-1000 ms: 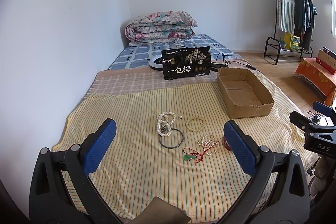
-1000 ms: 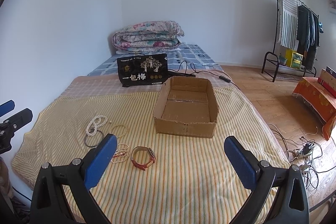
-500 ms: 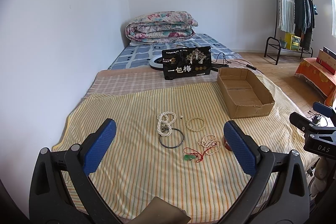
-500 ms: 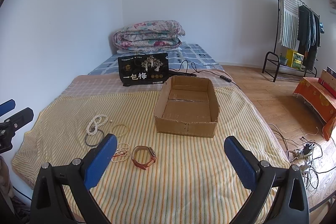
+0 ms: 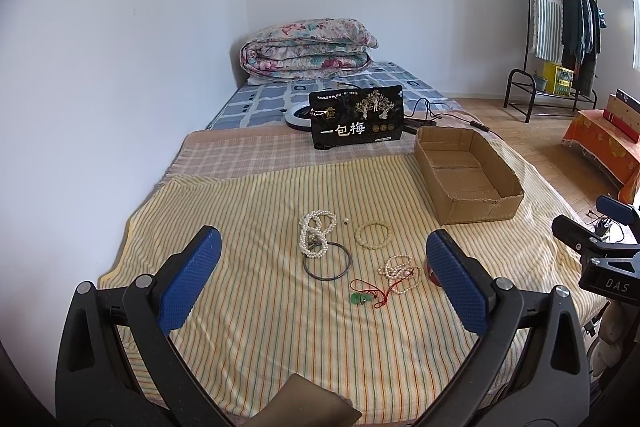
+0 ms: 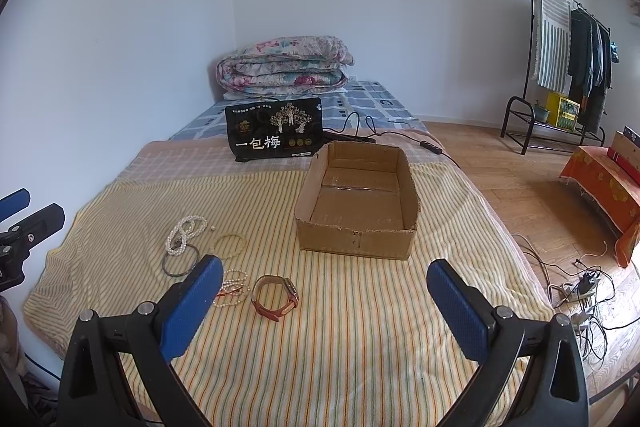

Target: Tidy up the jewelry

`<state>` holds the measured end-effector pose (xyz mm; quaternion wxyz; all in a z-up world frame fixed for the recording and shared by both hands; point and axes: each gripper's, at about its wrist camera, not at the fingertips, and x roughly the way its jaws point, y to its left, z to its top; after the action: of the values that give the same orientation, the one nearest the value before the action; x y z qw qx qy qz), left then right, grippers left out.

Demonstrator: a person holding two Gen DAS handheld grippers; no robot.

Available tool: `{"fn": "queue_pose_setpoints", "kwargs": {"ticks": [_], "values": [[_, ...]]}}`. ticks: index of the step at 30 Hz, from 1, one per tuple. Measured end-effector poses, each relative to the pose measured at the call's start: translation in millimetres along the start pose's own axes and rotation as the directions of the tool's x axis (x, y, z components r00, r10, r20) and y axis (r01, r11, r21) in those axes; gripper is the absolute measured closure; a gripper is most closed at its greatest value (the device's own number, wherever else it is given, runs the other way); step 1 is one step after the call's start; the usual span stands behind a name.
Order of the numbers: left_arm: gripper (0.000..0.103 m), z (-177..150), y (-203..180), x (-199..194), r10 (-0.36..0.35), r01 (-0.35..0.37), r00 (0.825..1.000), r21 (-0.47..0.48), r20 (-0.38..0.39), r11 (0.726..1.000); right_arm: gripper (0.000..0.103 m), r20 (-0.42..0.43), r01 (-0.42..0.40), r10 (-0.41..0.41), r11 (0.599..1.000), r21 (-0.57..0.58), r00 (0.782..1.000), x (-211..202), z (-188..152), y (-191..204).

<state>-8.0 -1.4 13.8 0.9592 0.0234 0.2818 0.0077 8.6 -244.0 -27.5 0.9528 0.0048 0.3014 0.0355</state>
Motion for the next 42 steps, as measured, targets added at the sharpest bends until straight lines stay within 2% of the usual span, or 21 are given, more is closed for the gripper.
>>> {"fn": "queue_pose_setpoints", "kwargs": {"ticks": [10, 16, 19, 22, 27, 30, 34, 36, 40, 42], "values": [[0.0, -5.0, 3.3, 12.2, -0.007, 0.007, 1.0, -0.006, -0.029, 1.0, 0.0, -0.008, -0.002, 0.002, 1.0, -0.002, 1.0, 2.4, -3.5, 1.8], [0.0, -8.1, 8.1, 29.4, -0.036, 0.037, 0.993, 0.008, -0.113, 0.999, 0.0, -0.028, -0.002, 0.002, 1.0, -0.009, 1.0, 6.4, -6.5, 3.0], [0.0, -13.7, 16.5, 40.5, 0.011, -0.008, 0.988, 0.022, -0.157, 1.0, 0.0, -0.045, 0.0, -0.001, 1.0, -0.017, 0.999, 10.9, -8.4, 3.1], [0.0, -17.2, 29.6, 48.0, 0.03, -0.026, 0.983, 0.022, -0.179, 0.999, 0.0, -0.062, -0.016, 0.015, 1.0, -0.019, 0.998, 15.9, -12.1, 4.4], [0.0, -21.9, 59.7, 65.1, 0.05, -0.051, 0.973, -0.002, -0.226, 0.999, 0.0, -0.109, -0.087, 0.085, 0.996, -0.012, 0.99, 32.7, -20.3, 7.4], [0.0, -22.5, 71.2, 78.1, 0.005, -0.008, 0.962, -0.011, -0.272, 1.0, 0.0, -0.148, -0.088, 0.085, 0.996, -0.012, 0.985, 43.7, -24.2, 8.0], [0.0, -21.3, 86.1, 96.9, -0.077, 0.053, 0.945, -0.084, -0.319, 0.995, 0.001, -0.183, -0.104, 0.101, 0.995, -0.006, 0.978, 54.3, -23.7, 5.4], [0.001, -21.3, 89.0, 103.4, -0.094, 0.063, 0.939, -0.104, -0.329, 0.993, 0.003, -0.196, -0.111, 0.105, 0.994, -0.02, 0.975, 59.8, -23.6, 5.8], [0.011, -14.7, 85.7, 119.0, -0.108, 0.083, 0.931, -0.088, -0.349, 0.993, 0.008, -0.247, -0.118, 0.1, 0.991, -0.057, 0.964, 76.6, -21.8, 7.8], [0.011, -8.5, 87.3, 135.3, -0.131, 0.092, 0.918, -0.118, -0.373, 0.989, 0.011, -0.279, -0.134, 0.115, 0.99, -0.047, 0.953, 87.1, -20.7, 7.2]]}}
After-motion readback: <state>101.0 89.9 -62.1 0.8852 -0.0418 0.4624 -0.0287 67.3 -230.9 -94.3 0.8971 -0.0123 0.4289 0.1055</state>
